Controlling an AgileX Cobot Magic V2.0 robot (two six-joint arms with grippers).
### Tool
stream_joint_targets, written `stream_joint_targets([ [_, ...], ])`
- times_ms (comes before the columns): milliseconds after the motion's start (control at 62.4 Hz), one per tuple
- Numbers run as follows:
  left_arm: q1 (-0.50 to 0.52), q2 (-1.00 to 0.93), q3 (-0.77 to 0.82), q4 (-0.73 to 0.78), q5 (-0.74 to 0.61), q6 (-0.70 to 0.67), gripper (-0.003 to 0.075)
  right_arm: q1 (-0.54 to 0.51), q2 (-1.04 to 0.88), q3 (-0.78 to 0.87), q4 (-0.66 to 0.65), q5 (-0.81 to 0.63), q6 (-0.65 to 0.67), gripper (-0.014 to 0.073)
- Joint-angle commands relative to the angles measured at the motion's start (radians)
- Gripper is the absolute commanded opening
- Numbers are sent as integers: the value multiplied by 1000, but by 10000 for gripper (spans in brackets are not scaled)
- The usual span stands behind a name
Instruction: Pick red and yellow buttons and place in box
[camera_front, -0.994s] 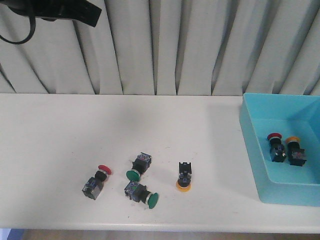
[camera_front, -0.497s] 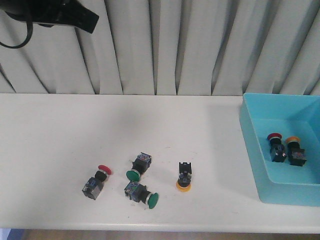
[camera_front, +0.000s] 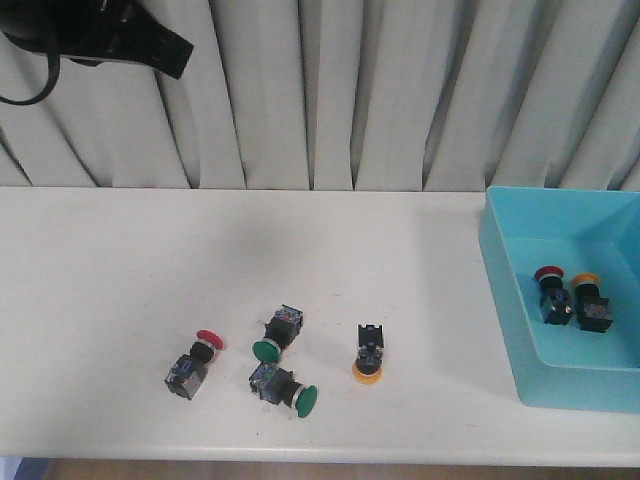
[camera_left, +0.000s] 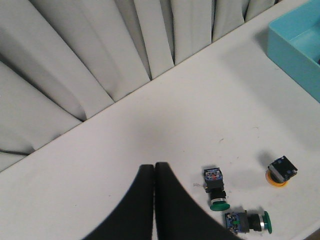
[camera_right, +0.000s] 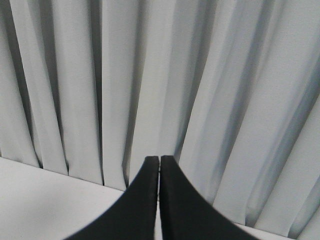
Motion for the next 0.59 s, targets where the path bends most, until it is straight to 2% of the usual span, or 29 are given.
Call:
stream_joint_targets([
  [0,-2,-34,-6,36,-52,-9,-6,-1,-6,-30,11,-73,-1,-7],
  [80,-2,-96,58,45,-93,-9,-6,-1,-6,-30,11,-73,-1,-7],
  [144,21,-180,170,68,-228,-10,-6,-1,-6,-30,11,-74,-1,-7],
  [224,90,-312,390,58,-451,-33,-6,-1,-6,-30,11,-73,-1,-7],
  [337,215,-510,742,30,-712,-143,-6,-1,-6,-30,11,-73,-1,-7],
  [465,347,-698,1064,21,-849,-261,-6,-1,-6,-30,11,-73,-1,-7],
  [577,432,-856,1324,5,-951,-276,-6,-1,-6,-30,11,-70,-1,-7],
])
